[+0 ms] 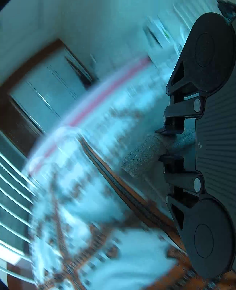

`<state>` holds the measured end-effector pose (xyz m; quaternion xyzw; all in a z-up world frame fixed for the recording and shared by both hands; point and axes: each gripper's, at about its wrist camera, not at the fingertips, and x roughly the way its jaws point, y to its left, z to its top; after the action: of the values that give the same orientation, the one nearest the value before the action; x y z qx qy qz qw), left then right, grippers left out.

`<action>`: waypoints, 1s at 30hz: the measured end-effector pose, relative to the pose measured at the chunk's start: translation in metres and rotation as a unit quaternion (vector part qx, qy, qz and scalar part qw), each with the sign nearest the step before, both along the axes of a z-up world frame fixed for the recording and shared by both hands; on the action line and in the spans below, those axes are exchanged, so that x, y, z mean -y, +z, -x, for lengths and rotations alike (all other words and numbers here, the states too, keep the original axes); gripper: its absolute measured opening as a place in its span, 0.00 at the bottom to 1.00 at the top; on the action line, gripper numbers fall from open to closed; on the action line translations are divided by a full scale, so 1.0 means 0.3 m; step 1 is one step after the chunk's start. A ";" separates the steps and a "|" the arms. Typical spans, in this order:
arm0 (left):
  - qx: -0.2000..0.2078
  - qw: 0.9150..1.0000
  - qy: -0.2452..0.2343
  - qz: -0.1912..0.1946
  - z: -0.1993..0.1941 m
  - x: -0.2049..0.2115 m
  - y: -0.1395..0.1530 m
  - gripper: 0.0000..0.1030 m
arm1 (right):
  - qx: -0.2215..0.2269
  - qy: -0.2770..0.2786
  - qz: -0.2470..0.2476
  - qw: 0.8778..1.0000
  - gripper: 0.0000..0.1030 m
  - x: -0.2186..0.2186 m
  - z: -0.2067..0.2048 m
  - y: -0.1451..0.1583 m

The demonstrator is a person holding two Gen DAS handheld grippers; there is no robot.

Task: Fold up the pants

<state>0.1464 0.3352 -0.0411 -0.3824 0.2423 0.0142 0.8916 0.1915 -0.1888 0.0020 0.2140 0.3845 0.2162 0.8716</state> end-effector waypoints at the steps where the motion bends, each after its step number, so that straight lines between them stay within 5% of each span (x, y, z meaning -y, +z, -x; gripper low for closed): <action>1: 0.011 1.000 0.001 0.000 0.015 -0.004 0.011 0.21 | 0.039 0.009 0.003 0.999 0.00 0.012 0.044 0.050; 3: -0.015 1.000 -0.005 -0.017 0.020 -0.008 -0.003 0.21 | 0.071 0.032 0.001 0.997 0.00 0.046 0.120 0.091; 6: -0.122 0.990 -0.027 -0.067 -0.020 0.018 -0.076 0.21 | 0.005 0.078 0.071 0.994 0.00 0.018 0.146 -0.031; 8: -0.117 0.990 -0.020 -0.077 -0.012 0.034 -0.073 0.21 | -0.058 0.078 0.098 0.990 0.00 -0.008 0.133 -0.138; 16: -0.074 0.991 -0.016 -0.110 0.028 0.068 -0.021 0.21 | 0.008 0.066 0.073 0.995 0.00 0.004 0.164 -0.070; 18: -0.105 0.986 -0.017 -0.132 0.010 0.077 -0.044 0.21 | 0.024 0.062 0.073 0.995 0.00 0.013 0.172 -0.048; 21: -0.109 0.985 -0.009 -0.132 0.014 0.085 -0.052 0.21 | -0.042 0.071 0.113 0.990 0.01 -0.009 0.135 -0.122; 30: -0.099 0.987 -0.010 -0.130 0.026 0.086 -0.036 0.21 | -0.020 0.073 0.113 0.991 0.00 -0.004 0.162 -0.107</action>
<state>0.1385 0.3095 -0.0518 -0.2579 0.3297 0.0743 0.9051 0.1430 -0.1875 -0.0301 0.0900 0.4386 0.2305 0.8639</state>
